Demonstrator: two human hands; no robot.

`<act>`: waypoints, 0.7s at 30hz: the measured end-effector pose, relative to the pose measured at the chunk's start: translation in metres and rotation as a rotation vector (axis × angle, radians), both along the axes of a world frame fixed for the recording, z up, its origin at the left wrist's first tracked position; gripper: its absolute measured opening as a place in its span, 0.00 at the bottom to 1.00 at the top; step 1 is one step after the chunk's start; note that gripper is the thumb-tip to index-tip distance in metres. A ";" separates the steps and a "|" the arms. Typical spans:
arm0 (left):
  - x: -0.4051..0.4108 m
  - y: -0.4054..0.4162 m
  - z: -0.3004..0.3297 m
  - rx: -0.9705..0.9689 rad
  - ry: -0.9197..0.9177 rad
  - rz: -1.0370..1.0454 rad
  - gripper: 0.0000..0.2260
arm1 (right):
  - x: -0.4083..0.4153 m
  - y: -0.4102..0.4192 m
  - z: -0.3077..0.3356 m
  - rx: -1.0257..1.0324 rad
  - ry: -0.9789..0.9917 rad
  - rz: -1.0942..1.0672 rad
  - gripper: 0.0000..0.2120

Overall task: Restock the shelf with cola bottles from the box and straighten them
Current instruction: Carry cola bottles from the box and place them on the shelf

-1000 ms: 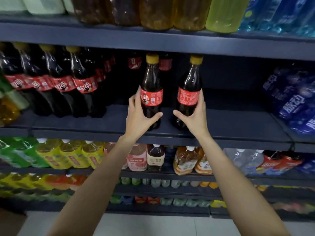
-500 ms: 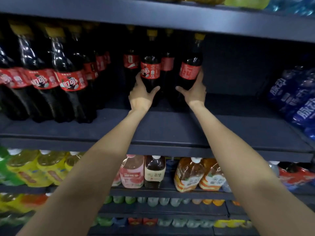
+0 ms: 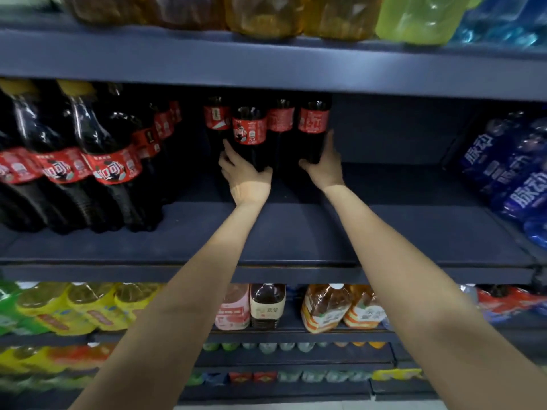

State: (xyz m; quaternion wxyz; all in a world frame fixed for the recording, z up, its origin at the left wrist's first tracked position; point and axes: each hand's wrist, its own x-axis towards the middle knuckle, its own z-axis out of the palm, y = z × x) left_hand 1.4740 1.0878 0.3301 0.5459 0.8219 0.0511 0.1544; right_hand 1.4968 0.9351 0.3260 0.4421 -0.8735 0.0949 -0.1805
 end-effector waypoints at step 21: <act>-0.372 -0.170 -0.104 -0.170 0.170 -1.026 0.09 | -0.562 -0.174 -0.124 -0.039 -0.062 -0.543 0.10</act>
